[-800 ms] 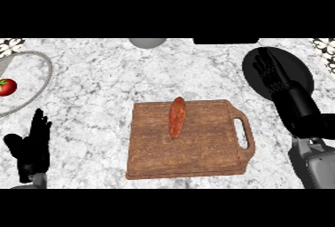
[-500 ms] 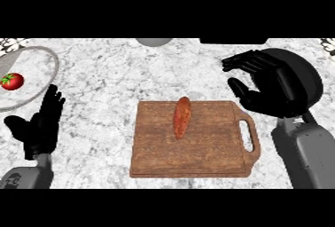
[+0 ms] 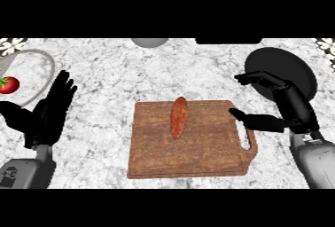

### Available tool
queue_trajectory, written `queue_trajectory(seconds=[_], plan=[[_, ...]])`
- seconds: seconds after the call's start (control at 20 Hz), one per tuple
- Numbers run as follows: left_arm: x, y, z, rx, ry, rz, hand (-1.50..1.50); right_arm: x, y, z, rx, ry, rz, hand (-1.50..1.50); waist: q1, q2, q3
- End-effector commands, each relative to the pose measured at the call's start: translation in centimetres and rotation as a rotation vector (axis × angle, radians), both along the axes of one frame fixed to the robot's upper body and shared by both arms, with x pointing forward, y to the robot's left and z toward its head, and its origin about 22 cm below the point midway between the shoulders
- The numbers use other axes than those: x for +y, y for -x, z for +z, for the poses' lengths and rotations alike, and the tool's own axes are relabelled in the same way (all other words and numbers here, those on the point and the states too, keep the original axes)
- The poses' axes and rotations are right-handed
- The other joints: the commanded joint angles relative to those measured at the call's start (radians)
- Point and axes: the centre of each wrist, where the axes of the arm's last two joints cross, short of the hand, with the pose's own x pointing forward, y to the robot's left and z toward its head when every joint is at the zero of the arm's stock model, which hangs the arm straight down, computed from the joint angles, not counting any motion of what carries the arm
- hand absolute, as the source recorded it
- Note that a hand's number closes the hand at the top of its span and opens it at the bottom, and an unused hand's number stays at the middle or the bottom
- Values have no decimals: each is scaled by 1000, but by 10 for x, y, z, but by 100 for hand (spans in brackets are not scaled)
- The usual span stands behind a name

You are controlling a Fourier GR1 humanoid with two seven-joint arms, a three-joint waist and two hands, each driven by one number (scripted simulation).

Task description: Pick the sweet potato from the cutting board and place it in the pan

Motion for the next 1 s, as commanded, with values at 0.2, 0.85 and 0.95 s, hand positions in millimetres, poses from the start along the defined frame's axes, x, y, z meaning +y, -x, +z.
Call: queue_trajectory(seconds=[0.2, 0.85, 0.95], plan=[[-12, 3, 9, -4, 12, -16, 0, -21, -17, 37, -59, 280, 74, -150, 9, 2, -1], [-11, 11, 3, 1, 7, -47, 0, 85, -59, 95, 90, 775, 200, -150, 27, 4, -1], [-3, 8, 2, 11, 6, -49, 0, 97, -59, 93, 173, 858, 268, -150, 24, 4, -2]])
